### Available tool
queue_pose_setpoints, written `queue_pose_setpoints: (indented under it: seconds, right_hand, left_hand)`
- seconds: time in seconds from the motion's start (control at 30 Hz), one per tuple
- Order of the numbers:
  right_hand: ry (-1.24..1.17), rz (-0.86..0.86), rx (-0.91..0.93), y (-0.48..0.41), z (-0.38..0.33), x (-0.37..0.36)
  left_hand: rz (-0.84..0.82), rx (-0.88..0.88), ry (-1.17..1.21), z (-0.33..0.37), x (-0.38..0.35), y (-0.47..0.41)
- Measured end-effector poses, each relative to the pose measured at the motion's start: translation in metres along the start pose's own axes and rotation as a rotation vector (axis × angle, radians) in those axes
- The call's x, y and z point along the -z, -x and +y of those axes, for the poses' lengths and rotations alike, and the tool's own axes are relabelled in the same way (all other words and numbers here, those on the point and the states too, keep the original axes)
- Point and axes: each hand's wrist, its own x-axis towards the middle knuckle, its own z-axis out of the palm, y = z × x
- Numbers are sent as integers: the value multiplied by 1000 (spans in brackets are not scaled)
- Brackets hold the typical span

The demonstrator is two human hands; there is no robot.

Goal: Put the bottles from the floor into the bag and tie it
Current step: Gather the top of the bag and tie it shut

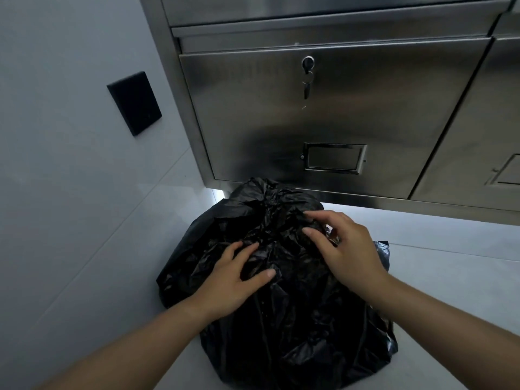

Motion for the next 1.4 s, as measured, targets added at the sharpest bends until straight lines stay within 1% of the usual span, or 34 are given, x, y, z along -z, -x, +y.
queue_pose_setpoints:
  seconds: [0.1, 0.17, 0.2, 0.27, 0.37, 0.47, 0.57, 0.67, 0.73, 0.87, 0.93, 1.0, 1.07, 1.17, 1.3, 1.4]
  right_hand:
    - [178, 14, 128, -1, -1, -10]
    - [300, -13, 95, -1, 2, -19]
    - [306, -72, 54, -1, 4, -23]
    - [225, -244, -14, 0, 9, -30]
    - [133, -465, -25, 11, 17, -38]
    - [176, -683, -32, 27, 28, -40]
    - [275, -812, -18, 49, 41, -41]
    - [327, -813, 30, 68, 46, -46]
    - [278, -770, 17, 71, 45, -44]
    - [163, -605, -14, 56, 34, -22]
    - [90, -515, -42, 47, 27, -6]
    - [33, -444, -63, 41, 21, 8]
    - [11, -412, -57, 38, 17, 16]
    - [13, -464, -38, 41, 11, 16]
    - [61, -582, 11, 46, 1, -5]
    - [52, -665, 69, 48, -11, -29]
  left_hand:
    - [9, -115, -131, -2, -4, 2]
    - [36, -175, -152, -3, -4, 3]
    - [42, -186, -154, -4, -4, 4]
    - [45, -210, -175, -4, -4, 7]
    - [29, -213, -193, -7, -6, 12]
    - [-17, -210, -223, -12, -8, 18]
    - [-57, -197, -232, -17, -12, 24]
    - [-81, -208, -170, -15, -17, 30]
    - [-52, -243, -148, -9, -17, 29]
    - [122, -273, -65, 13, -4, 16]
    - [192, -323, -73, 29, 1, 9]
    - [211, -372, -97, 42, 1, 5]
    - [178, -394, -96, 50, 0, 5]
    - [137, -348, -58, 50, 0, 8]
    - [135, -183, -24, 35, 4, 22]
    - [126, -68, 60, 22, 7, 32]
